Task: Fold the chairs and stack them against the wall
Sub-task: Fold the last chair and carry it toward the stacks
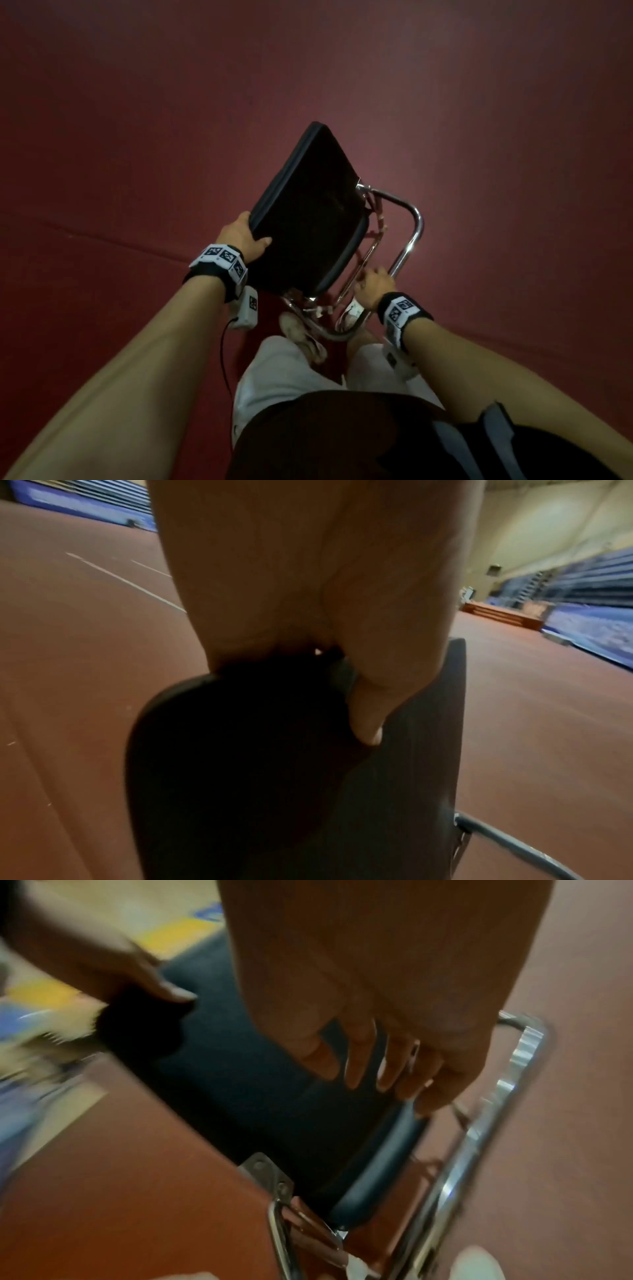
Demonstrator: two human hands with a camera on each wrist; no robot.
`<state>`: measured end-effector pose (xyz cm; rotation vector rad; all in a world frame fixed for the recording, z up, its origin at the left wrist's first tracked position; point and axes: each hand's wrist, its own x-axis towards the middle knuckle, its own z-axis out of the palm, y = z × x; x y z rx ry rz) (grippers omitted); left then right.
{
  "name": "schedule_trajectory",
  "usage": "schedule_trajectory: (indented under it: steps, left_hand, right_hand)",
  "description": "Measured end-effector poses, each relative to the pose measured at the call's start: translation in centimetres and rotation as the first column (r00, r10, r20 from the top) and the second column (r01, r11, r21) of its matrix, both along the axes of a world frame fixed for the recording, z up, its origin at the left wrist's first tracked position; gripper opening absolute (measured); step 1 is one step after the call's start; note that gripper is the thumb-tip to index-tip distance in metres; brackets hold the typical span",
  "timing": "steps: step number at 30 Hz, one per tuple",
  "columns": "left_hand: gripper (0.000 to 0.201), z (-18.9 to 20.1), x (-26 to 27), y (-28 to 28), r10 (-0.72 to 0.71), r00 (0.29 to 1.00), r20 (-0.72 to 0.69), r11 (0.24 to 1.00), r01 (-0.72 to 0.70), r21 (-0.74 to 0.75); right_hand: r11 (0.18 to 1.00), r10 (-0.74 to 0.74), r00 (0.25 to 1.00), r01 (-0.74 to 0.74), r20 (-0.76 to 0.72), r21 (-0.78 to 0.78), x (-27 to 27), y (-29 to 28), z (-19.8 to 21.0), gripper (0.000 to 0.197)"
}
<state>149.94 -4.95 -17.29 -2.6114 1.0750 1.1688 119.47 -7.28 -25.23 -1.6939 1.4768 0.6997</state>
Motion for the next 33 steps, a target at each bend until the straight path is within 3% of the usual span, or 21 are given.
schedule_trajectory:
  steps: [3,5,10,13,18,21,26,29,33]
  left_hand:
    - [0.072,-1.0,3.2,-1.3,0.017,0.999,-0.032,1.0,-0.017,0.004]
    - [0.069,-1.5,5.8,-2.5,-0.009,0.997,-0.08,0.999,0.012,0.04]
    - [0.077,-1.8,10.8,-6.1,-0.148,0.958,-0.246,0.959,0.199,0.2]
    - [0.073,-2.5,12.1,-6.7,-0.175,0.953,-0.248,0.959,0.222,0.177]
    - [0.062,-4.5,14.5,-4.9,-0.039,0.948,-0.317,0.99,0.08,0.118]
    - [0.066,-5.4,14.9,-4.7,0.059,0.922,-0.384,0.994,-0.017,0.112]
    - [0.076,-5.8,14.5,-4.8,0.131,0.88,-0.457,0.987,-0.074,0.139]
    - [0.062,-5.6,14.2,-5.2,0.099,0.885,-0.454,0.987,-0.03,0.157]
    - [0.079,-5.0,12.9,-4.2,0.08,0.886,-0.457,0.98,0.015,0.2]
  right_hand:
    - [0.977,-0.214,0.967,0.213,-0.14,-0.023,-0.1,-0.4,-1.5,0.05]
    - [0.919,-0.392,0.9,0.39,-0.187,-0.053,0.2,-0.9,-2.3,0.056]
    - [0.63,-0.767,0.612,0.776,-0.194,-0.043,2.0,-0.2,-4.2,0.076]
    - [0.472,-0.873,0.462,0.881,-0.154,-0.028,3.3,0.9,-5.2,0.08]
    - [0.336,-0.937,0.328,0.941,-0.122,-0.047,2.5,2.8,-6.4,0.076]
    - [0.288,-0.948,0.283,0.958,-0.146,-0.014,1.0,3.7,-7.3,0.071]
    - [0.27,-0.954,0.271,0.963,-0.131,0.028,0.3,4.5,-8.1,0.076]
    - [0.325,-0.934,0.333,0.943,-0.131,0.08,0.4,5.3,-8.1,0.063]
    - [0.371,-0.921,0.373,0.928,-0.109,0.044,0.6,6.6,-5.4,0.051]
